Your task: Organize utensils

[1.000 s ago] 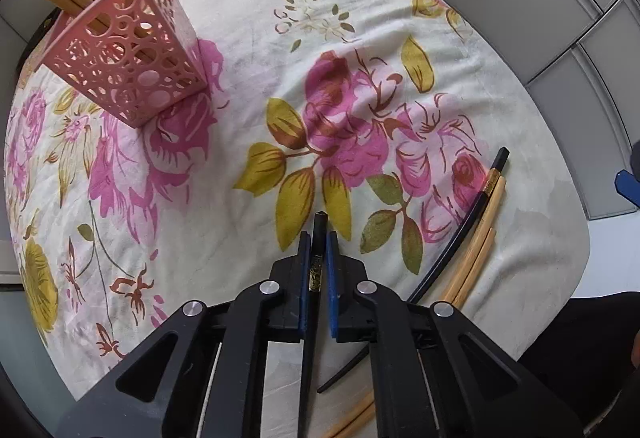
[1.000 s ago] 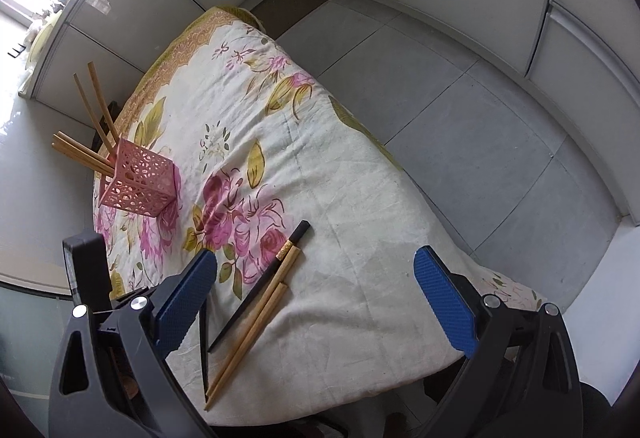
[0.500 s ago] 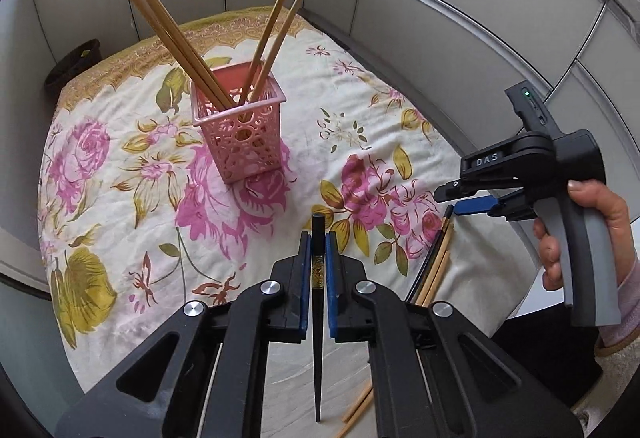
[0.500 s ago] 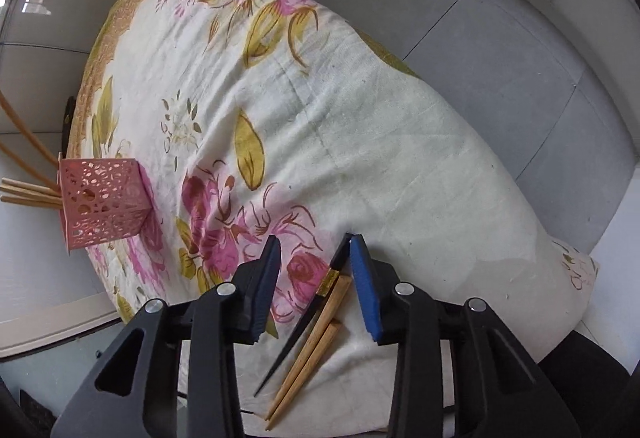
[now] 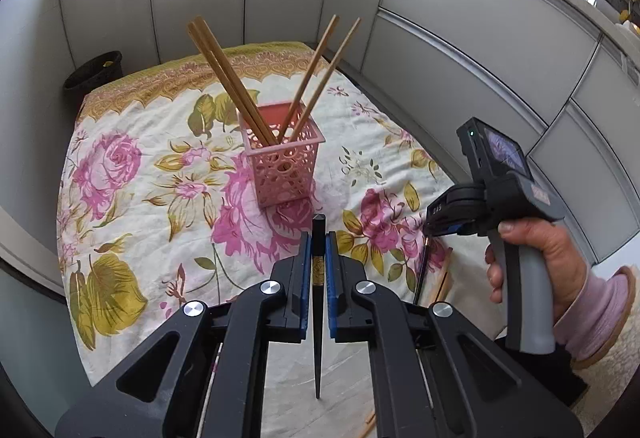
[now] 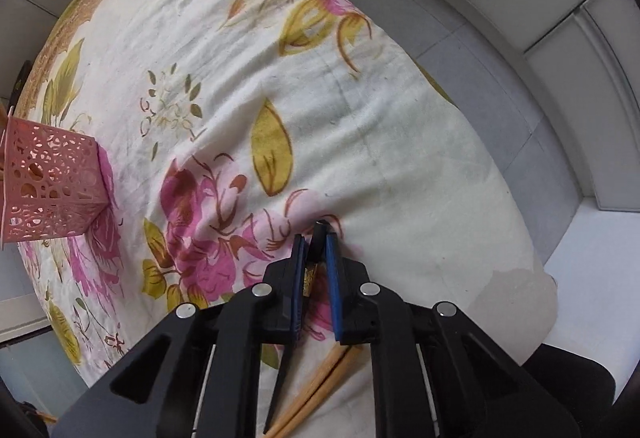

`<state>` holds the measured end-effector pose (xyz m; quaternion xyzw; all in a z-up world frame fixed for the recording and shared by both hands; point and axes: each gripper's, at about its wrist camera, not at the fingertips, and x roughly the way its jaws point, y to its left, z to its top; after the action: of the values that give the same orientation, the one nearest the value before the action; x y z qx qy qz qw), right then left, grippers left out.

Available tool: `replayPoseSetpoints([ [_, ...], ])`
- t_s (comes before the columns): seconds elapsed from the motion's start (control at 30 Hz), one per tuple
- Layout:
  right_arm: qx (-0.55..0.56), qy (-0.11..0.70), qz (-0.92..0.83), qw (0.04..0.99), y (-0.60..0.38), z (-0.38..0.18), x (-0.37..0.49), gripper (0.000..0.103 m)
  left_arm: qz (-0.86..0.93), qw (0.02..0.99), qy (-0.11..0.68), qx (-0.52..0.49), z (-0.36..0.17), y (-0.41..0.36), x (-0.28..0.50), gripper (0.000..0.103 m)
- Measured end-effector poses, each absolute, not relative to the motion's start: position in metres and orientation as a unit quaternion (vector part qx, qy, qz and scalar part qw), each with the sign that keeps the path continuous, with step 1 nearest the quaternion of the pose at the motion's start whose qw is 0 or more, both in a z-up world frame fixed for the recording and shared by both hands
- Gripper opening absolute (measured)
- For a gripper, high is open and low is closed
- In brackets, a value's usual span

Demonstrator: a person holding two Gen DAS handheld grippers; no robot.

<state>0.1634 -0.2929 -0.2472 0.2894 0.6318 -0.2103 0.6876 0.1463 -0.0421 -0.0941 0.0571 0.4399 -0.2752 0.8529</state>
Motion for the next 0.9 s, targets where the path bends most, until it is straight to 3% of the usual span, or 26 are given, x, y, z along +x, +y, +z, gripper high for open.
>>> replayPoseSetpoints([
  [0.17, 0.294, 0.587, -0.152, 0.739, -0.259, -0.233, 0.155, 0.008, -0.249, 0.876, 0.41, 0.051, -0.079, -0.029, 0.138, 0.006],
  [0.7, 0.15, 0.376, -0.032, 0.914, -0.195, -0.076, 0.089, 0.008, -0.193, 0.919, 0.341, 0.047, -0.037, -0.012, 0.106, 0.006],
  [0.9, 0.108, 0.32, -0.016, 0.941, -0.187, -0.044, 0.062, 0.008, -0.183, 0.927, 0.326, 0.024, -0.026, -0.006, 0.095, 0.006],
])
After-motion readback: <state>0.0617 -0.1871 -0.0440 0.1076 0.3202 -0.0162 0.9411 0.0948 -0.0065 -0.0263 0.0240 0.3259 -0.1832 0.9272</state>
